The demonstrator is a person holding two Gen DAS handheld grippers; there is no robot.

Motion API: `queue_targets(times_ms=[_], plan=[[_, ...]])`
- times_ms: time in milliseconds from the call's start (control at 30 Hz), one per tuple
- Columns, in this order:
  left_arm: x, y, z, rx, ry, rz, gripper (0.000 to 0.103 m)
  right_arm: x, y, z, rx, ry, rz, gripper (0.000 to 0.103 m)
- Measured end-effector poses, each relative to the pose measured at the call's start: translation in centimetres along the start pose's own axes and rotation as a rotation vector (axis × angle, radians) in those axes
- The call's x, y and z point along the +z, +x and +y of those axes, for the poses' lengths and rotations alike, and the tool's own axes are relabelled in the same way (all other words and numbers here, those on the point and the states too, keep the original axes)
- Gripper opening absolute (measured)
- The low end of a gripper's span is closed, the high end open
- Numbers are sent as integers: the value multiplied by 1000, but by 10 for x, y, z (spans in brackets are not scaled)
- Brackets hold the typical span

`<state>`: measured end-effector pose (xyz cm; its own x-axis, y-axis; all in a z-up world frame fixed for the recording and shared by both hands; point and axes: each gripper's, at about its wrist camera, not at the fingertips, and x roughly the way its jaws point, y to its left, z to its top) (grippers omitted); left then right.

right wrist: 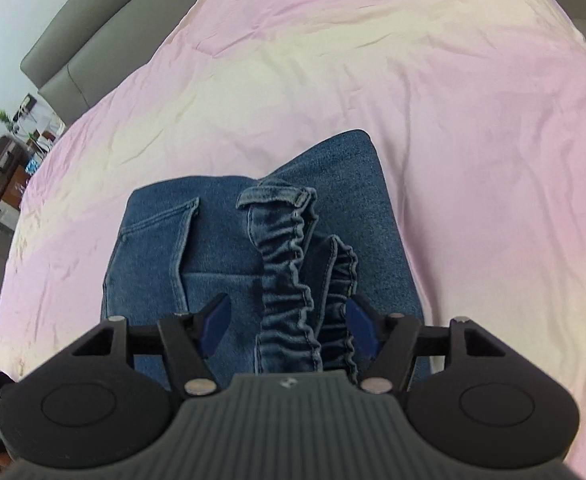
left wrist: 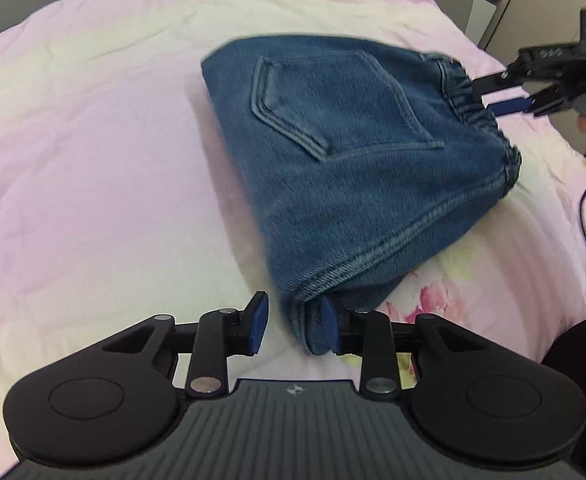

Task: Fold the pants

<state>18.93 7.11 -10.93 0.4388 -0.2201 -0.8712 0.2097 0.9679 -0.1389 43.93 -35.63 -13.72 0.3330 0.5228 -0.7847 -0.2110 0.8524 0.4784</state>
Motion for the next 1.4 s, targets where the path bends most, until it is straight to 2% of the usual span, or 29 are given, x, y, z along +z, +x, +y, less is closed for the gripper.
queue_targets(times_ms=[133, 267, 367, 400, 433, 467, 500, 600, 733, 833, 933, 1033, 1133, 1233, 1400], plan=[[21, -8, 12, -26, -43, -43, 42, 11, 20, -15, 32, 109, 3, 55], [47, -6, 27, -64, -124, -89, 44, 16, 39, -32, 79, 204, 29, 56], [64, 2, 33, -69, -167, -104, 44, 17, 47, -37, 97, 226, 28, 58], [68, 6, 35, -76, -190, -106, 44, 17, 48, -36, 96, 220, 28, 53], [70, 9, 38, -82, -217, -112, 44, 17, 46, -34, 98, 196, 28, 44], [73, 12, 40, -89, -237, -116, 44, 17, 44, -29, 94, 153, 32, 29], [75, 14, 41, -95, -255, -119, 44, 15, 41, -18, 61, 91, 23, 22], [80, 19, 44, -87, -285, -139, 44, 15, 24, 16, -9, -83, -6, 17], [84, 19, 42, -75, -291, -174, 44, 31, -6, 54, 20, -179, -77, 14], [90, 14, 39, -43, -298, -228, 44, 48, -24, 86, 12, -261, -138, 13], [98, 12, 38, -45, -316, -259, 44, 68, -34, 97, -15, -265, -151, 12], [107, 15, 35, -27, -296, -285, 44, 75, -27, 83, -95, -218, -105, 12], [118, 27, 31, -18, -274, -290, 42, 72, -12, 48, -166, -136, -71, 12], [130, 43, 29, 6, -241, -282, 38, 67, 7, 12, -193, -61, -41, 10], [140, 68, 34, 18, -238, -260, 35, 69, 29, -12, -215, -26, -14, 13]])
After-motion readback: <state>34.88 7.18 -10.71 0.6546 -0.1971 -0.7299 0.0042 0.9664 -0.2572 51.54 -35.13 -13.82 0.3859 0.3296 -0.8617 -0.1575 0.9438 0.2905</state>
